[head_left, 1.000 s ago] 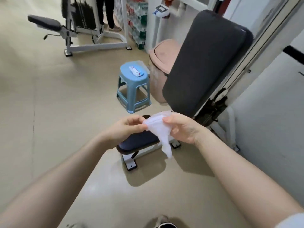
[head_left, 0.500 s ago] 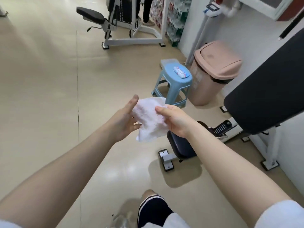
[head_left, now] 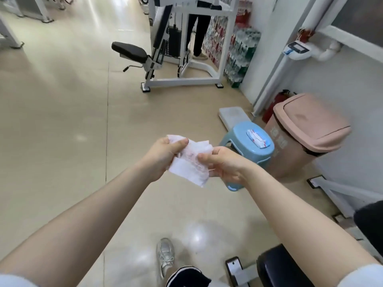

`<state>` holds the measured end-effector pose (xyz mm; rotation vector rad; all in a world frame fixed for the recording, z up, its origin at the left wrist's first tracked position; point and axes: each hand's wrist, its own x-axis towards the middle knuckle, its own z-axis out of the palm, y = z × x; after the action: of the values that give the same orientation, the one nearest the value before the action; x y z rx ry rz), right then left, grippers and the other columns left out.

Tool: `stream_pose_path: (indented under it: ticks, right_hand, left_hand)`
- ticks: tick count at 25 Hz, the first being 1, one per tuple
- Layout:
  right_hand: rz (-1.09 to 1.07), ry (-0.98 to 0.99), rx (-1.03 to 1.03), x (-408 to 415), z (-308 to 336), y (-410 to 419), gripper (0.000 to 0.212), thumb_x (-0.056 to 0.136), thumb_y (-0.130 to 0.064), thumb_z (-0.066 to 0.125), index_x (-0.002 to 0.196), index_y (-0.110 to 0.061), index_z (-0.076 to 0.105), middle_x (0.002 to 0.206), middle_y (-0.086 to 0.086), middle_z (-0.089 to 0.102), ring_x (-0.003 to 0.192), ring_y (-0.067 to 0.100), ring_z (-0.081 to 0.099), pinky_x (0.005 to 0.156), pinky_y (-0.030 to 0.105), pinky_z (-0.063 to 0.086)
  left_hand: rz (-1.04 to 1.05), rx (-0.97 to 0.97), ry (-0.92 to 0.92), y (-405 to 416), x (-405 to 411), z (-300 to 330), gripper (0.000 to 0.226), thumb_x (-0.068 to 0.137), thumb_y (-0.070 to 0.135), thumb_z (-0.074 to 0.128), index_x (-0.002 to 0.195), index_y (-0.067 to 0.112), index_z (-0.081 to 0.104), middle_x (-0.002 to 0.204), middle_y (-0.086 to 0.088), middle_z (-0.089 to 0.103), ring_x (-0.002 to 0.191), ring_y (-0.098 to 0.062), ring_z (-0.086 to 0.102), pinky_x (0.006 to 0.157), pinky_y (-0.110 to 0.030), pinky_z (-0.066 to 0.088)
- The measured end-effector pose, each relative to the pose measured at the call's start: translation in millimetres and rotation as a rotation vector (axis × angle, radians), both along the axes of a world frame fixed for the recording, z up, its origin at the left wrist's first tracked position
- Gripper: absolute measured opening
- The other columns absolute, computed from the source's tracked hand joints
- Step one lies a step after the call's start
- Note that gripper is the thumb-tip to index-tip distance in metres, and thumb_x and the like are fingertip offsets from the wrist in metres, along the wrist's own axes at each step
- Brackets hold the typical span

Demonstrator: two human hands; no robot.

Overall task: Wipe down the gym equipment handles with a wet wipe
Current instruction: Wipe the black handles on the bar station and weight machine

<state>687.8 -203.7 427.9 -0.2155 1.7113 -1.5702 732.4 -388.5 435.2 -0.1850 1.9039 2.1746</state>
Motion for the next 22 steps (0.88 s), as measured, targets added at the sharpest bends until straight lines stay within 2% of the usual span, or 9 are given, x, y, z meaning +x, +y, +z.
stream_pose_path:
  ticks: [2,5,8,10,13,15,17,19,22]
  right_hand:
    - [0.001,0.039,0.02,-58,12,-28,0.019,0.088,-0.014,0.059,0.105,-0.006,0.064,0.09,0.002,0.071,0.08,0.014,0.068,0.07,0.027,0.055]
    - [-0.05,0.072,-0.034,-146,25,-77,0.034,0.085,-0.019,0.059,0.117,-0.009,0.058,0.108,0.009,0.066,0.095,0.023,0.064,0.081,0.036,0.051]
    - [-0.083,0.099,-0.081,-226,29,-131,0.017,0.092,-0.016,0.052,0.102,-0.02,0.065,0.095,-0.001,0.07,0.084,0.016,0.066,0.071,0.027,0.052]
    - [-0.115,0.094,-0.086,-273,27,-167,0.036,0.095,-0.005,0.043,0.086,-0.024,0.072,0.085,-0.002,0.07,0.076,0.012,0.065,0.066,0.022,0.051]
    - [-0.136,0.147,-0.08,-366,15,-245,0.058,0.089,0.014,0.034,0.07,-0.021,0.076,0.073,-0.003,0.072,0.069,0.008,0.066,0.061,0.018,0.051]
    - [-0.118,0.224,-0.06,-428,20,-303,0.064,0.085,0.02,0.032,0.062,-0.022,0.075,0.068,-0.008,0.071,0.067,0.006,0.065,0.062,0.017,0.049]
    - [-0.054,0.346,-0.01,-486,36,-354,0.058,0.078,0.018,0.036,0.057,-0.022,0.072,0.067,-0.012,0.067,0.068,0.006,0.061,0.067,0.016,0.045]
    - [-0.034,0.487,0.053,-544,53,-397,0.043,0.071,0.008,0.041,0.058,-0.02,0.071,0.068,-0.011,0.065,0.071,0.007,0.057,0.072,0.015,0.041]
    - [-0.189,0.442,0.045,-631,66,-453,0.03,0.077,-0.012,0.043,0.06,-0.012,0.068,0.068,-0.005,0.063,0.071,0.014,0.053,0.068,0.018,0.041]
  left_hand:
    - [-0.015,-0.026,-0.005,-32,-58,14,0.023,0.095,0.023,0.046,0.077,0.017,0.059,0.063,0.006,0.064,0.059,-0.012,0.059,0.051,-0.019,0.043]
    - [-0.146,0.024,-0.025,-87,-138,22,0.016,0.091,0.027,0.055,0.104,0.022,0.063,0.091,0.004,0.072,0.081,-0.014,0.068,0.07,-0.024,0.054]
    - [-0.21,0.017,0.002,-147,-220,12,0.034,0.087,0.015,0.059,0.12,0.022,0.055,0.112,-0.002,0.069,0.103,-0.019,0.066,0.083,-0.034,0.055]
    - [-0.184,0.02,0.034,-186,-270,6,0.036,0.087,0.011,0.059,0.121,0.022,0.054,0.113,-0.002,0.068,0.103,-0.019,0.066,0.08,-0.034,0.055]
    - [-0.156,0.037,0.108,-266,-365,-1,0.026,0.088,0.004,0.055,0.104,0.022,0.064,0.095,0.005,0.071,0.087,-0.012,0.067,0.073,-0.027,0.054]
    - [-0.162,-0.068,0.109,-330,-431,6,0.044,0.087,-0.011,0.045,0.074,0.022,0.071,0.075,0.006,0.069,0.073,-0.01,0.064,0.067,-0.022,0.052]
    - [-0.198,-0.205,0.121,-390,-494,21,0.056,0.081,-0.019,0.035,0.06,0.018,0.071,0.07,0.003,0.069,0.07,-0.012,0.062,0.065,-0.018,0.051]
    - [-0.218,-0.268,0.158,-440,-557,36,0.057,0.081,-0.018,0.033,0.059,0.019,0.071,0.071,0.005,0.07,0.072,-0.011,0.063,0.068,-0.017,0.051]
    - [-0.186,-0.339,0.148,-490,-644,49,0.05,0.083,-0.013,0.034,0.067,0.017,0.071,0.075,0.006,0.069,0.07,-0.005,0.064,0.071,-0.016,0.051]
